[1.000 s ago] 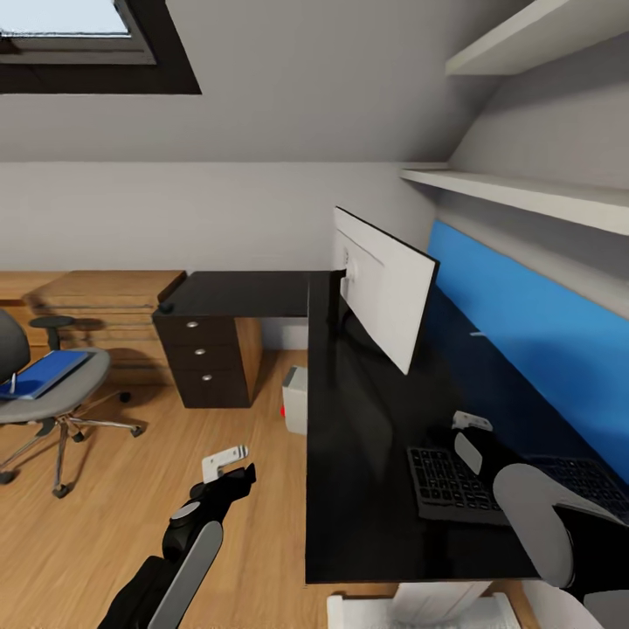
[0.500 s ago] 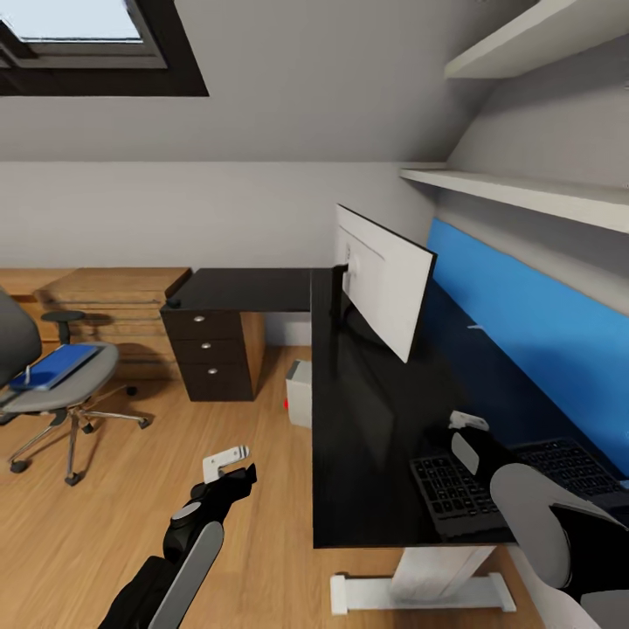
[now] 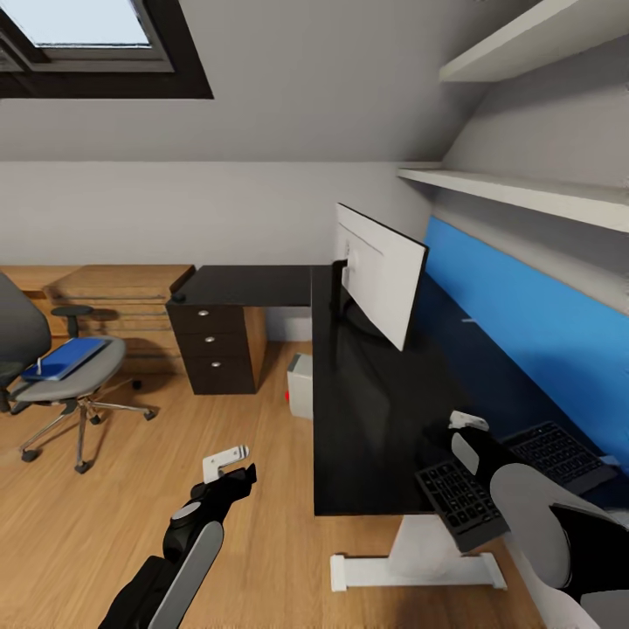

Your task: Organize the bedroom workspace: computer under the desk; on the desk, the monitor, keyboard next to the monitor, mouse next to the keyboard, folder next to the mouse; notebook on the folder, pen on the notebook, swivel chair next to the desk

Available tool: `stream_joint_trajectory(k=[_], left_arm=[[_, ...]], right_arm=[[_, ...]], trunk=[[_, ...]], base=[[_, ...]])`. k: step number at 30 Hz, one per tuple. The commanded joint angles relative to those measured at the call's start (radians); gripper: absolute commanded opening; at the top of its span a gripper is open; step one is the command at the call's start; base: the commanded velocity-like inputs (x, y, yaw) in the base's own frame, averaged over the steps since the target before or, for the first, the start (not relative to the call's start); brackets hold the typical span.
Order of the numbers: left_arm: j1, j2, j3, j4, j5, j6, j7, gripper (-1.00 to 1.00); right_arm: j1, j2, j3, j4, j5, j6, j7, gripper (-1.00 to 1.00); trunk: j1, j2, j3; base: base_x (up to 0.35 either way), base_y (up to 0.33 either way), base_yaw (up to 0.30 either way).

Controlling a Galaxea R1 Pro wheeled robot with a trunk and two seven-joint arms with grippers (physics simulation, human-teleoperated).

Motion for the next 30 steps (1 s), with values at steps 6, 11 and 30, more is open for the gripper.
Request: stream_joint_trajectory(k=[6, 11, 30], left_arm=[[-0.001, 0.001, -0.003, -0.001, 0.008, 0.001, 0.009, 1.00], [-0.001, 0.001, -0.003, -0.001, 0.008, 0.001, 0.009, 1.00], [-0.001, 0.001, -0.003, -0.001, 0.010, 0.001, 0.009, 1.00]], right_arm=[[0.000, 0.001, 0.001, -0.002, -0.007, 0.005, -0.004, 1.00], [0.000, 0.004, 0.001, -0.002, -0.007, 0.005, -0.004, 1.00], [0.000, 0.005, 0.001, -0.002, -0.002, 0.005, -0.004, 1.00]], trunk=[[0.000, -0.001, -0.001], [0.000, -0.001, -0.001], [0.000, -0.001, -0.001]], base=[[-0.159, 0.000, 0.000], [-0.235, 0.000, 0.000], [-0.124, 0.000, 0.000]])
